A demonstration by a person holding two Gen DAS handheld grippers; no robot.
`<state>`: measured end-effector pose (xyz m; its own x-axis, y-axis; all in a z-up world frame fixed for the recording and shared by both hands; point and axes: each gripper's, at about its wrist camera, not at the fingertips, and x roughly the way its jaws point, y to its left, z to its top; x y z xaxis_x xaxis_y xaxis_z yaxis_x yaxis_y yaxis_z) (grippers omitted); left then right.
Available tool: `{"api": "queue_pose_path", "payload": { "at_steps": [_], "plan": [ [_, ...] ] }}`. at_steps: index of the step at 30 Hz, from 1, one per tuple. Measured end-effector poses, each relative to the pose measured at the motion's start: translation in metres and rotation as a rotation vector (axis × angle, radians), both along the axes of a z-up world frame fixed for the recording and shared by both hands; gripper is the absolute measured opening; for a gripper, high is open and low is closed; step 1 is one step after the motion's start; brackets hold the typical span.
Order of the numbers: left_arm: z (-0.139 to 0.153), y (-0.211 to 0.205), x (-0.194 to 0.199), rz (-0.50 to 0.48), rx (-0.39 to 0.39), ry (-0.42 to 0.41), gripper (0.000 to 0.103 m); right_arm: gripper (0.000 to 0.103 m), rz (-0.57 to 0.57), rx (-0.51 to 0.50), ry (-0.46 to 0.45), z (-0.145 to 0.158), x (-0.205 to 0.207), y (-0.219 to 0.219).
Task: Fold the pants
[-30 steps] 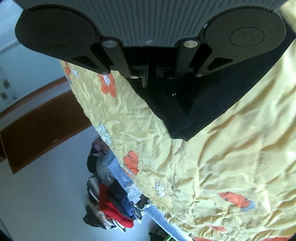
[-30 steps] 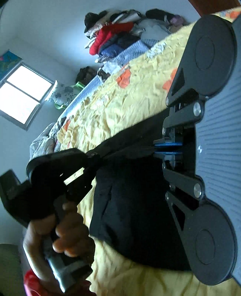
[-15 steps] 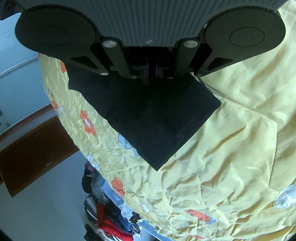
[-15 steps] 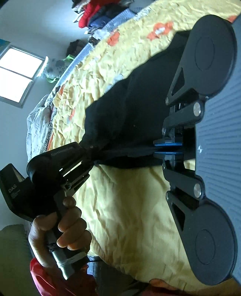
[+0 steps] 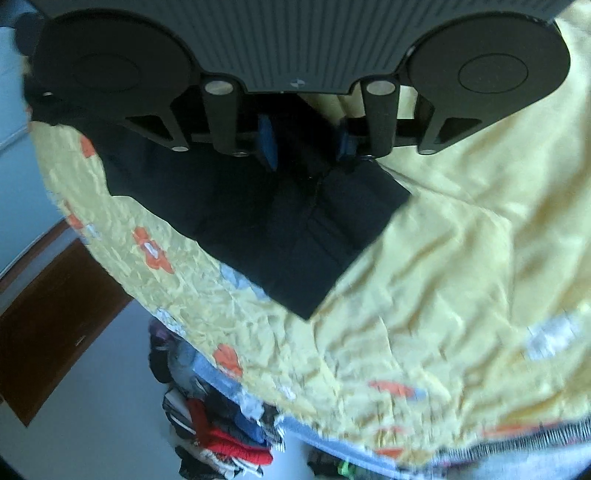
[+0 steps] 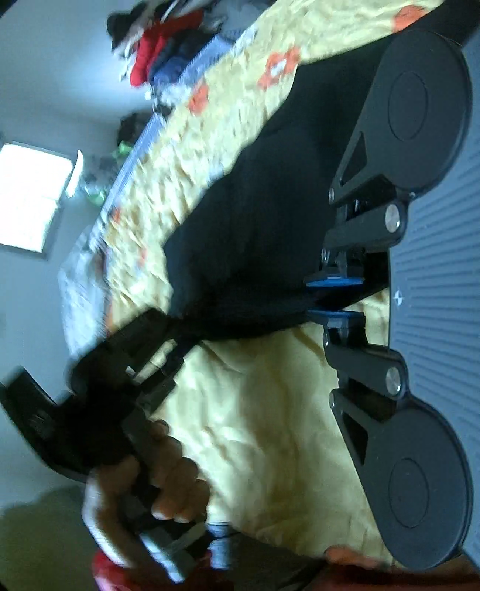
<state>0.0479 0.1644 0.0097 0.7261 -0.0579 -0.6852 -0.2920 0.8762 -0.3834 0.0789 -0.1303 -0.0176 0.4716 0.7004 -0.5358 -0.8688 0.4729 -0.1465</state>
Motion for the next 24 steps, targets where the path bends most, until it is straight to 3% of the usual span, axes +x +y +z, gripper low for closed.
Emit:
{"api": "queue_pose_path", "payload": {
  "at_steps": [3, 7, 11, 13, 14, 15, 17, 19, 24],
  "plan": [
    [0.016, -0.009, -0.013, 0.045, 0.126, -0.051, 0.047, 0.013, -0.17, 0.166, 0.038, 0.013, -0.001, -0.055],
    [0.04, -0.029, -0.027, 0.075, 0.247, -0.164, 0.055, 0.013, -0.57, 0.376, 0.071, 0.019, -0.002, -0.169],
    [0.053, -0.063, -0.019, -0.031, 0.238, -0.251, 0.07, 0.016, -1.073, 0.585, 0.183, 0.005, -0.018, -0.3],
    [0.052, -0.088, -0.007, -0.121, 0.221, -0.261, 0.07, 0.026, -1.269, 0.714, 0.22, -0.007, -0.038, -0.353],
    [0.049, -0.101, -0.001, -0.163, 0.212, -0.266, 0.071, 0.037, -1.335, 0.783, 0.228, -0.012, -0.051, -0.375],
    [0.045, -0.115, 0.006, -0.209, 0.205, -0.271, 0.071, 0.05, -1.389, 0.826, 0.232, -0.018, -0.061, -0.391],
    [0.035, -0.145, 0.017, -0.29, 0.202, -0.272, 0.071, 0.061, -1.478, 0.856, 0.247, -0.025, -0.076, -0.412],
    [0.021, -0.171, 0.021, -0.367, 0.216, -0.282, 0.071, 0.061, -1.5, 0.855, 0.258, -0.031, -0.082, -0.421],
    [-0.016, -0.221, 0.019, -0.492, 0.359, -0.308, 0.072, 0.06, -1.519, 0.892, 0.357, -0.053, -0.076, -0.419]
  ]
}}
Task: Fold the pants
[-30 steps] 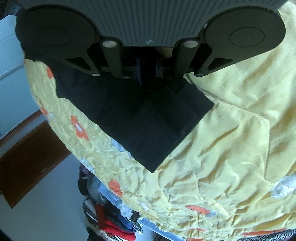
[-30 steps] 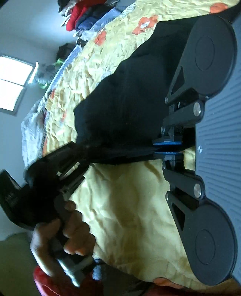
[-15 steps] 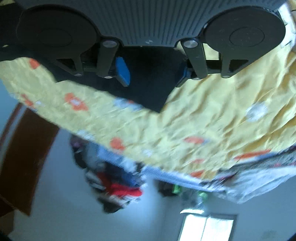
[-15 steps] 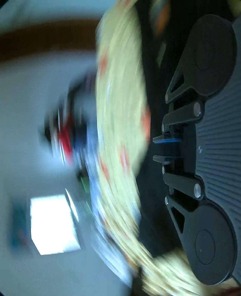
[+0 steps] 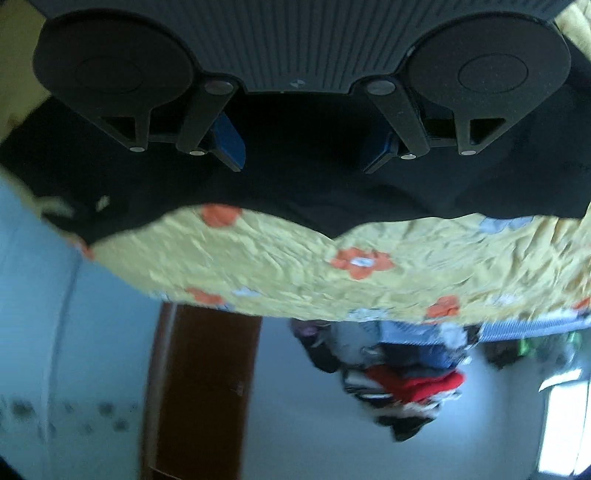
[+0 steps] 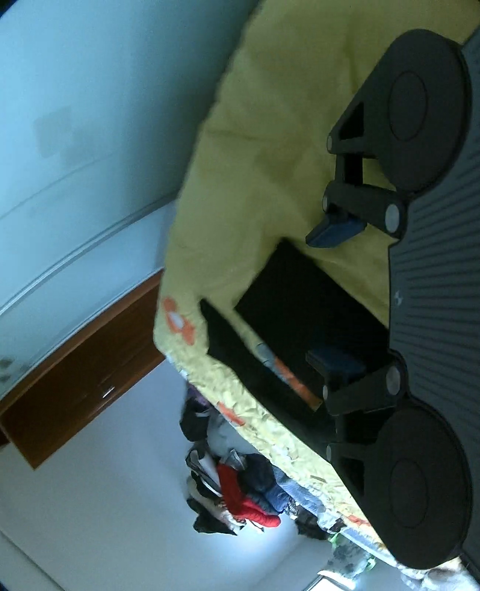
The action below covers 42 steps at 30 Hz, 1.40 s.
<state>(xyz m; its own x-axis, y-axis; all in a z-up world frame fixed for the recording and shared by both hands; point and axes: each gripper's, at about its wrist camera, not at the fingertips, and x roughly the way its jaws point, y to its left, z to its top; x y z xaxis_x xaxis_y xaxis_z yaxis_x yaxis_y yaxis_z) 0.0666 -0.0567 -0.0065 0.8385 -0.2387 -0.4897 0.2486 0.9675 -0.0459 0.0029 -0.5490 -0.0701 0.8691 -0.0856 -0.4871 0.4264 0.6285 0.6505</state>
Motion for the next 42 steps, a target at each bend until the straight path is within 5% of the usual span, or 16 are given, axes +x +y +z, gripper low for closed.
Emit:
{"api": "queue_pose_path", "payload": {
  "at_steps": [7, 8, 9, 12, 22, 28, 31, 34, 35, 36, 37, 42],
  "plan": [
    [-0.028, -0.005, -0.001, -0.011, 0.006, 0.052, 0.082, 0.059, 0.008, -0.024, -0.036, -0.011, 0.025, -0.004],
    [-0.029, -0.004, 0.0, -0.009, 0.005, 0.051, 0.084, 0.051, 0.012, -0.038, -0.037, -0.011, 0.028, -0.005],
    [-0.028, -0.004, -0.001, -0.01, 0.003, 0.05, 0.087, 0.031, 0.012, -0.054, -0.028, -0.012, 0.029, -0.006],
    [-0.028, -0.004, 0.001, -0.015, 0.003, 0.06, 0.091, 0.011, 0.004, -0.084, -0.001, -0.015, 0.033, -0.011],
    [-0.026, 0.0, 0.001, -0.016, -0.022, 0.069, 0.095, 0.009, -0.092, -0.375, 0.097, 0.013, 0.017, -0.034],
    [-0.027, -0.001, 0.002, -0.018, -0.02, 0.073, 0.097, 0.009, -0.119, -0.466, 0.268, 0.0, 0.017, -0.039],
    [-0.027, -0.002, 0.002, -0.019, -0.017, 0.075, 0.097, 0.01, -0.263, -0.482, 0.197, 0.011, 0.001, -0.035],
    [-0.027, -0.003, 0.003, -0.02, -0.011, 0.076, 0.098, 0.023, -0.178, -0.518, 0.09, 0.029, 0.006, -0.019],
    [-0.027, -0.003, 0.003, -0.021, -0.011, 0.077, 0.098, 0.049, -0.114, -0.52, 0.078, 0.032, 0.013, -0.014],
    [-0.028, -0.003, 0.003, -0.021, -0.011, 0.078, 0.099, 0.088, -0.047, -0.503, 0.069, 0.033, 0.021, -0.009],
    [-0.028, -0.003, 0.003, -0.021, -0.011, 0.077, 0.099, 0.098, 0.014, -0.472, 0.059, 0.032, 0.03, -0.005],
    [-0.028, -0.001, 0.003, -0.02, -0.019, 0.08, 0.099, 0.099, 0.154, -0.419, 0.102, 0.015, 0.061, 0.011]
  ]
}}
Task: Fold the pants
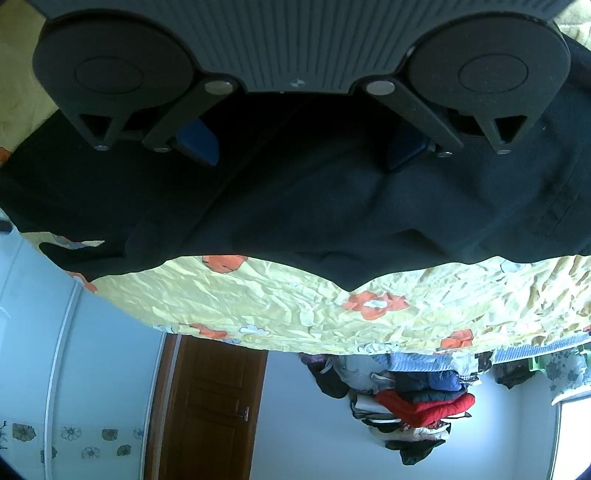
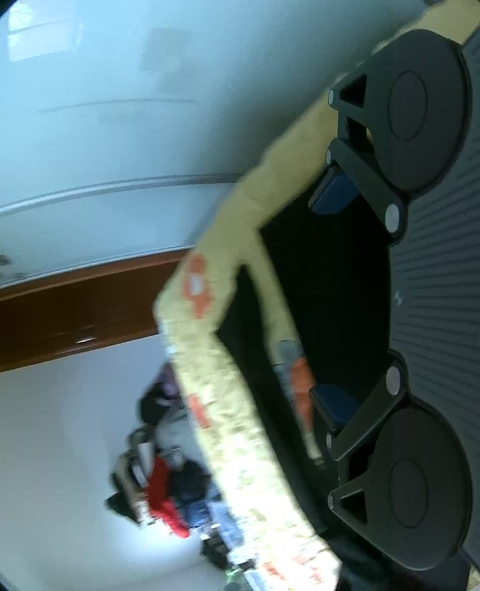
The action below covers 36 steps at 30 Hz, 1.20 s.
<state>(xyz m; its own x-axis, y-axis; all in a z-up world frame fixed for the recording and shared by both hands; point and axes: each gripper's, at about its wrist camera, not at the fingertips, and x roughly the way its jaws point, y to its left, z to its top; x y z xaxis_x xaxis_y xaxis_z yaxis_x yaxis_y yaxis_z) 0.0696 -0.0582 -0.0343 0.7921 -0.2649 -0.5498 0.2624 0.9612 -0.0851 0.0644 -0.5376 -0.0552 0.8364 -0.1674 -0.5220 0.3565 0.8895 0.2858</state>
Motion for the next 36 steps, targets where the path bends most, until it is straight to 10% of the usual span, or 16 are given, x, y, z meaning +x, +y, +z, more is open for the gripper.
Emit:
{"api": "queue_pose_path", "payload": {
  "at_steps": [7, 16, 31, 36],
  "plan": [
    [0.0, 0.001, 0.0, 0.0, 0.001, 0.001, 0.1, 0.1, -0.096, 0.031, 0.074, -0.001, 0.004, -0.018],
    [0.0, 0.0, 0.0, -0.001, 0.005, 0.002, 0.1, 0.103, -0.05, 0.392, -0.072, 0.006, 0.042, -0.029],
    [0.0, 0.002, 0.002, -0.007, -0.017, 0.005, 0.101, 0.103, -0.089, 0.042, -0.021, 0.055, 0.138, -0.016],
    [0.0, 0.002, 0.002, -0.007, -0.017, 0.004, 0.101, 0.102, -0.063, 0.079, 0.053, 0.043, 0.188, -0.031]
  ]
}}
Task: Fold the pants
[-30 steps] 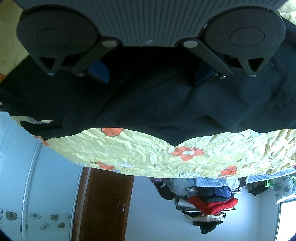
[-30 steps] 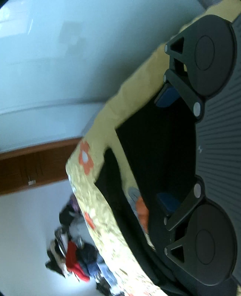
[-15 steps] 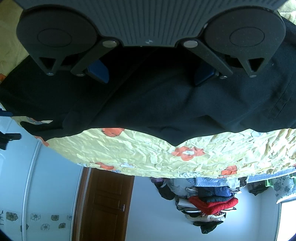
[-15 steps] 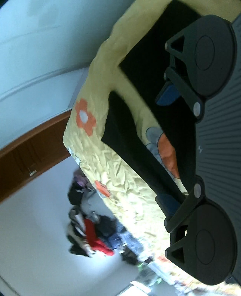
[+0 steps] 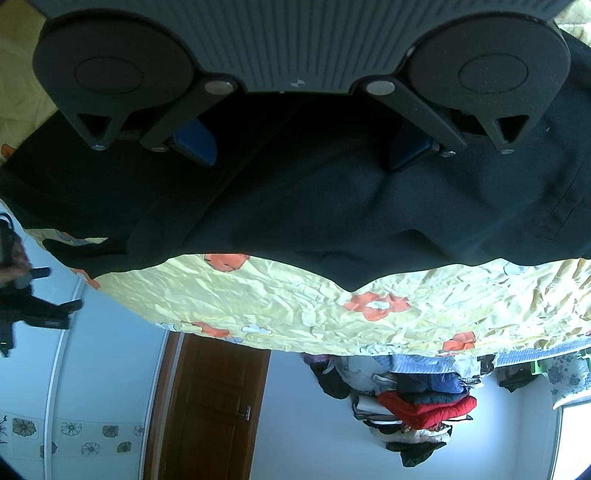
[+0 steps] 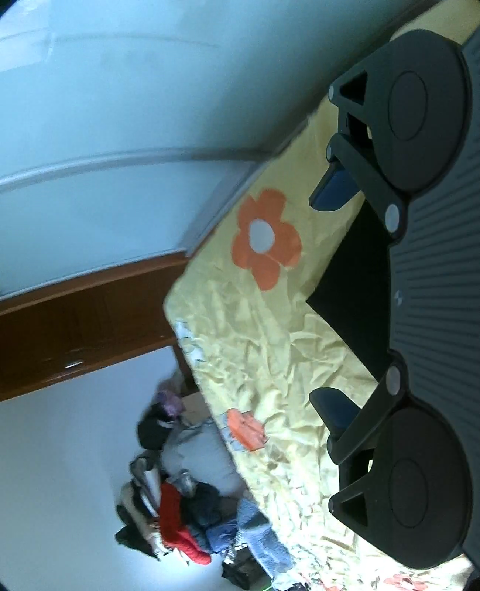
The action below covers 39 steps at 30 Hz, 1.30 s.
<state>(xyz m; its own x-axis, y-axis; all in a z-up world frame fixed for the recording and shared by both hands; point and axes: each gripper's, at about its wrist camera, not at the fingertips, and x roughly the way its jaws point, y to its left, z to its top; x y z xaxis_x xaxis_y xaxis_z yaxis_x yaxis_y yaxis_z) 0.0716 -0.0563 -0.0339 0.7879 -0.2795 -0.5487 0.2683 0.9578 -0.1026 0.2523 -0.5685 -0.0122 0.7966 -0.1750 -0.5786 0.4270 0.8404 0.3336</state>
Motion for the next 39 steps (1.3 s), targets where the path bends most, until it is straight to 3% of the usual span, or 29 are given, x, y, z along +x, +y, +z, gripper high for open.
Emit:
{"api": "queue_pose_path", "payload": {
  "at_steps": [8, 10, 11, 14, 15, 21, 26, 29, 32, 35, 37, 38, 39],
  "plan": [
    [-0.001, 0.001, 0.003, -0.005, -0.014, 0.003, 0.102, 0.101, 0.049, -0.13, 0.154, -0.028, 0.065, 0.007],
    [-0.001, 0.002, 0.003, -0.006, -0.023, 0.003, 0.102, 0.065, 0.096, -0.172, 0.203, -0.035, 0.074, 0.011],
    [-0.001, 0.003, 0.003, -0.006, -0.027, 0.003, 0.102, 0.039, 0.126, -0.192, 0.227, -0.037, 0.075, 0.015],
    [-0.001, 0.005, 0.003, -0.008, -0.034, 0.003, 0.102, 0.012, 0.155, -0.212, 0.191, -0.032, 0.063, 0.017],
    [-0.001, 0.005, 0.003, -0.008, -0.035, 0.003, 0.102, 0.011, 0.154, -0.203, 0.171, -0.029, 0.056, 0.016],
    [0.0, 0.007, 0.003, -0.008, -0.041, 0.003, 0.102, 0.01, 0.13, -0.2, 0.004, 0.007, -0.007, 0.011],
    [0.0, 0.008, 0.003, -0.009, -0.047, 0.003, 0.102, 0.01, 0.072, -0.169, -0.108, 0.032, -0.083, 0.004],
    [0.0, 0.008, 0.003, -0.008, -0.049, 0.004, 0.102, 0.01, 0.014, -0.148, -0.139, 0.035, -0.131, -0.003],
    [0.0, 0.008, 0.003, -0.009, -0.048, 0.004, 0.102, 0.01, -0.039, -0.109, -0.095, 0.024, -0.166, -0.012],
    [0.0, 0.008, 0.004, -0.008, -0.046, 0.004, 0.102, 0.022, -0.067, -0.076, -0.002, 0.004, -0.182, -0.017],
    [0.0, 0.008, 0.004, -0.008, -0.046, 0.004, 0.102, 0.043, -0.121, -0.051, -0.017, 0.0, -0.195, -0.017],
    [0.0, 0.008, 0.004, -0.007, -0.046, 0.004, 0.102, 0.064, -0.159, -0.016, -0.057, 0.0, -0.204, -0.019],
    [0.0, 0.008, 0.004, -0.007, -0.046, 0.004, 0.102, 0.074, -0.194, 0.028, -0.109, -0.001, -0.213, -0.022]
  ]
}}
